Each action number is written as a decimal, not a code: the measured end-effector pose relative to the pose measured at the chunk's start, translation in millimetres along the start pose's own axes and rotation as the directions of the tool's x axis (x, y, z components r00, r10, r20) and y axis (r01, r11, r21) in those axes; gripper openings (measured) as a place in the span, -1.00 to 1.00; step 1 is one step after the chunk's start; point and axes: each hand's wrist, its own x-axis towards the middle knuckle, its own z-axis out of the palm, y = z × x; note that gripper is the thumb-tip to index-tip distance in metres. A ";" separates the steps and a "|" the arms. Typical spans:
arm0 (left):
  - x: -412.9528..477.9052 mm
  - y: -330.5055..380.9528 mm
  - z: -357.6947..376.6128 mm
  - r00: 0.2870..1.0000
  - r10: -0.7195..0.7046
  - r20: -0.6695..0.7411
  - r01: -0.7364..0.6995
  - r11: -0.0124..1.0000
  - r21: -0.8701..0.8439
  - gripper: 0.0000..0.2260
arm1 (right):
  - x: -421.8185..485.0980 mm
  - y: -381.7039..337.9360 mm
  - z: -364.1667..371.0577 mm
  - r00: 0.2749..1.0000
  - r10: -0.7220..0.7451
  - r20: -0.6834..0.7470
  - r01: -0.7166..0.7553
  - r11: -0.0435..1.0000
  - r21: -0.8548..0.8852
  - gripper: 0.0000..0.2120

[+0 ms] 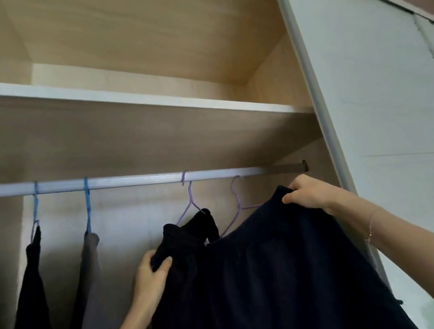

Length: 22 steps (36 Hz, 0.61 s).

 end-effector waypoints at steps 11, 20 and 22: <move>18.9 -4.7 -5.6 0.997 0.046 -0.054 -0.041 0.994 0.105 -0.91 | 53.5 9.2 28.1 0.995 -0.050 -0.082 0.018 0.934 -0.356 -0.86; 17.5 7.0 -1.0 0.989 0.140 -0.049 -0.132 0.981 0.139 -0.83 | 100.0 -9.3 43.7 0.986 -0.102 -0.134 0.044 0.922 -0.384 -0.88; 16.2 10.1 -0.8 0.987 0.157 -0.039 -0.149 0.976 0.156 -0.83 | 105.3 -13.2 44.1 0.978 -0.134 -0.163 0.063 0.923 -0.380 -0.88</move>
